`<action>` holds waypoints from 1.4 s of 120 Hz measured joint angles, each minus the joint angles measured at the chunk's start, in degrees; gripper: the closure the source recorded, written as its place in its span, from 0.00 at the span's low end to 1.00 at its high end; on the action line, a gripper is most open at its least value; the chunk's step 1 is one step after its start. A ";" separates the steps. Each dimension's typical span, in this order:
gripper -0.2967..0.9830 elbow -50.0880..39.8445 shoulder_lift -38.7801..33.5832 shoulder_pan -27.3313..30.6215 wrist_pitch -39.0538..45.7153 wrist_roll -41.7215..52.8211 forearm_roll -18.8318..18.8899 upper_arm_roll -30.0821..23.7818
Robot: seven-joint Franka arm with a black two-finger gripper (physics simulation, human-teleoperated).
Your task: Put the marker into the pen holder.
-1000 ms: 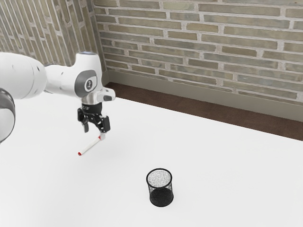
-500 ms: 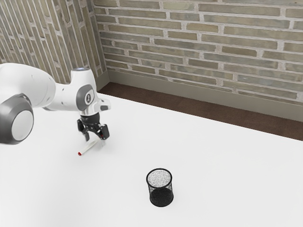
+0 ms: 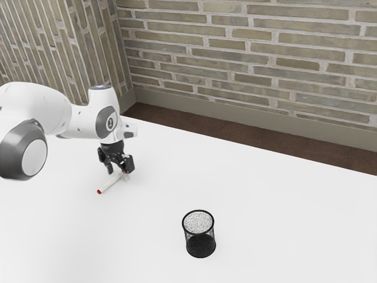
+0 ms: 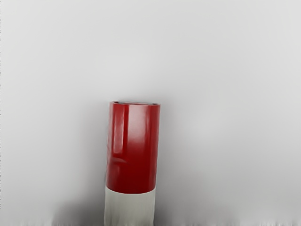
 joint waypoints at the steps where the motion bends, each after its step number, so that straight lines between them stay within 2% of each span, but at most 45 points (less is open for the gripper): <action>1: 0.31 0.00 0.00 0.01 0.00 0.06 0.00 0.00; 23: 0.38 0.23 0.18 -0.01 0.03 1.21 -0.12 -0.08; 66: 0.71 0.78 0.73 0.17 0.03 2.57 -0.44 -0.09; 91: 0.79 0.88 0.08 -0.34 -0.07 2.85 -0.14 -0.09; 105: 0.81 0.78 -3.25 -2.23 -1.19 2.78 0.16 -0.09; 133: 0.84 -3.04 -16.18 -12.53 -5.28 3.27 0.59 0.05; 147: 0.85 -5.03 -19.11 -19.14 -4.60 3.57 -1.18 0.08; 157: 0.85 -13.60 -26.41 -23.88 -0.17 3.84 -2.62 0.14; 163: 0.85 -19.92 -30.74 -26.02 4.30 4.70 -5.94 0.23; 168: 0.85 -23.20 -32.41 -27.23 8.05 6.22 -11.66 0.31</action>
